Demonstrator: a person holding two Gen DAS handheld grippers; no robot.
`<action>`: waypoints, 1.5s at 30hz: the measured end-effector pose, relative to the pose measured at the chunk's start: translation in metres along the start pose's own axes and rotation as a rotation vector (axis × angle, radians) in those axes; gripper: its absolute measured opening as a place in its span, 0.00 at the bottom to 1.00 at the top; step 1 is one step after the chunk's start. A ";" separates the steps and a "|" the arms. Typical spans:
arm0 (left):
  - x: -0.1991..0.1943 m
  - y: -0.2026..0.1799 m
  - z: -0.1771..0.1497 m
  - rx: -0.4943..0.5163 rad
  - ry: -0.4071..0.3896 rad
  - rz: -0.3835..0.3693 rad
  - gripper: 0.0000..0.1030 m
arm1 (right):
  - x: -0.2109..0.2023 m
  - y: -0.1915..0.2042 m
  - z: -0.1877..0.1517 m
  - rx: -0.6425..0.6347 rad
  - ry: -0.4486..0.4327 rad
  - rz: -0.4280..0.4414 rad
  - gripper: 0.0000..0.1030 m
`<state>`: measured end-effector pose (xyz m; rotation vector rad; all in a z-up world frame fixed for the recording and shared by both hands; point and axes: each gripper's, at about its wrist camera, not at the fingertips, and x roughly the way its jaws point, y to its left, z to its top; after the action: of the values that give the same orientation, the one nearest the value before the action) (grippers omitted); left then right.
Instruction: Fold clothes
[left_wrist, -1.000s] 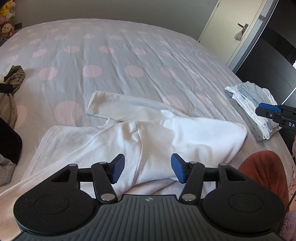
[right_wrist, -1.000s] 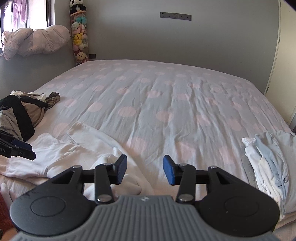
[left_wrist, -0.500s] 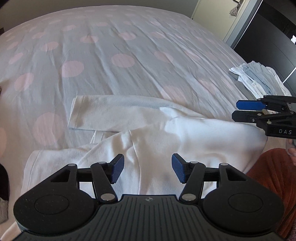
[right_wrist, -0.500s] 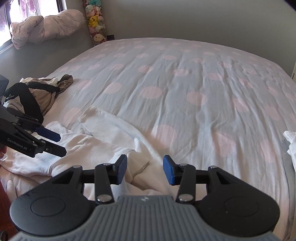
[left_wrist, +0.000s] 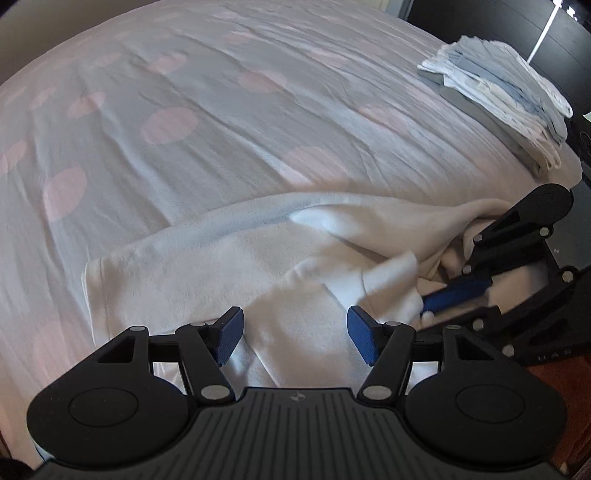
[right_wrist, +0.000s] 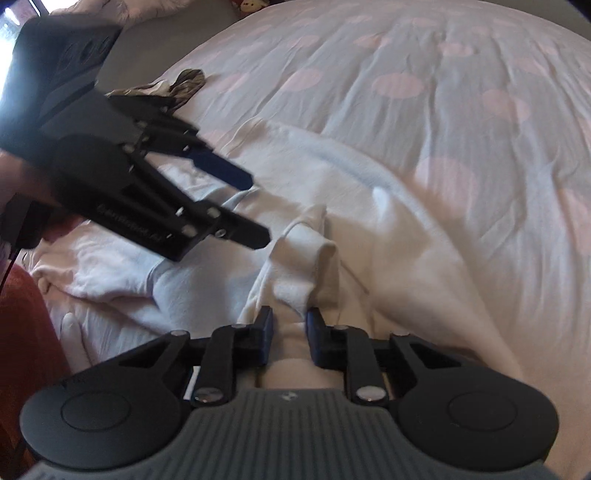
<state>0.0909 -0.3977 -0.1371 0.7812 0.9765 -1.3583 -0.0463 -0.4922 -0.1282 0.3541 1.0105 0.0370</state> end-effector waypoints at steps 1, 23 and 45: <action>0.002 -0.002 0.002 0.033 0.008 0.004 0.59 | 0.002 0.004 -0.002 -0.016 0.011 0.005 0.21; 0.041 -0.033 0.027 0.473 0.136 -0.127 0.30 | -0.009 0.025 -0.020 -0.130 0.053 0.042 0.19; -0.084 -0.022 -0.049 0.208 0.038 0.105 0.23 | -0.085 0.020 -0.038 -0.110 -0.072 -0.056 0.46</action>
<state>0.0677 -0.3203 -0.0798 1.0046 0.8204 -1.3713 -0.1207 -0.4797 -0.0702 0.2251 0.9428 0.0285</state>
